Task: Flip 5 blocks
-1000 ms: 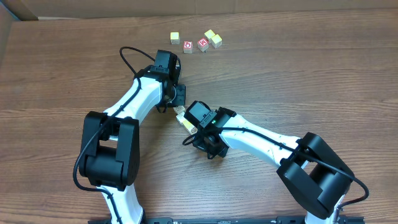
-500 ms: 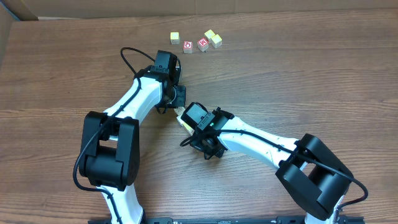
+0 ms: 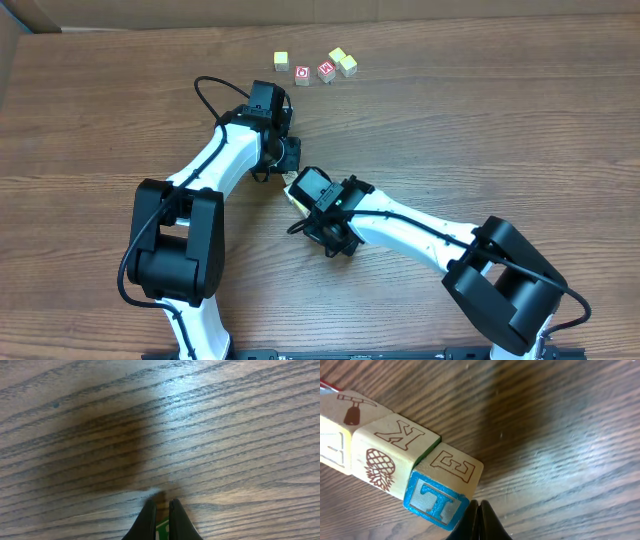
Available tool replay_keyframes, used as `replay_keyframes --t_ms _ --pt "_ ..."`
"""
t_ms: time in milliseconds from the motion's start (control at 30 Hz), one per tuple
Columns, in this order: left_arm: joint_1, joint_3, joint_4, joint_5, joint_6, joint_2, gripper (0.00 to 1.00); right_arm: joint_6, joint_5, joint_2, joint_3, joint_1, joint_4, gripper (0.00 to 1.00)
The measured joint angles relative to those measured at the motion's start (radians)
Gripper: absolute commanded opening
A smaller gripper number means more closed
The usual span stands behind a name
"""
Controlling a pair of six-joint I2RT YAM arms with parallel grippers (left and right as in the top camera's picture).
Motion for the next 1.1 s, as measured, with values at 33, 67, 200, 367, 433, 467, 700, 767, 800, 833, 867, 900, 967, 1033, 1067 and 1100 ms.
replay_keyframes --t_ms 33,67,200,367,433,467,700,767,800,833,867,900,967,1033,1067,1100 --pt "0.0 0.0 0.0 0.003 0.0 0.0 0.04 0.008 0.0 0.0 0.0 0.004 0.001 0.04" --pt "0.0 0.0 0.0 0.003 0.0 0.0 0.04 0.022 0.0 0.0 0.0 0.009 0.001 0.04" --pt "0.0 0.0 0.005 0.006 0.0 0.0 0.04 0.071 -0.002 0.0 0.0 0.02 0.002 0.04" --pt "0.0 0.0 0.016 0.007 -0.001 0.0 0.04 0.136 -0.007 0.0 0.0 0.02 0.009 0.04" --pt "0.0 0.0 0.019 0.007 -0.005 0.0 0.04 0.152 -0.009 0.0 0.0 0.02 0.011 0.04" --pt "0.0 0.0 0.019 0.007 -0.008 0.0 0.04 0.158 -0.009 0.0 0.0 0.02 0.011 0.04" --pt "0.0 0.0 0.023 0.006 -0.02 0.0 0.04 0.18 -0.011 0.0 0.0 0.02 -0.001 0.04" --pt "0.0 0.0 0.026 0.005 -0.02 0.0 0.04 0.182 -0.012 0.0 0.0 0.02 -0.001 0.04" --pt "0.0 0.0 0.026 0.004 -0.021 0.0 0.04 0.182 -0.011 0.0 0.0 0.02 -0.001 0.04" --pt "0.0 0.0 0.026 0.003 -0.023 0.0 0.04 0.183 -0.011 0.0 0.0 0.02 -0.002 0.04" --pt "0.0 0.0 0.026 0.003 -0.023 0.0 0.04 0.182 -0.011 0.0 0.0 0.02 -0.004 0.04" --pt "0.0 0.0 0.026 0.002 -0.023 0.0 0.04 0.183 -0.011 0.0 0.0 0.02 -0.006 0.04" --pt "0.0 0.0 0.026 0.002 -0.023 0.0 0.04 0.184 -0.011 0.0 0.0 0.02 -0.011 0.04" --pt "0.0 0.0 0.026 0.002 -0.023 0.0 0.04 0.186 -0.01 0.0 0.0 0.02 -0.012 0.04" --pt "0.0 0.0 0.026 0.002 -0.023 0.0 0.04 0.187 -0.01 0.0 0.0 0.02 -0.011 0.04" --pt "0.0 0.0 0.026 0.002 -0.023 0.0 0.04 0.189 -0.009 0.0 0.0 0.02 -0.011 0.04"
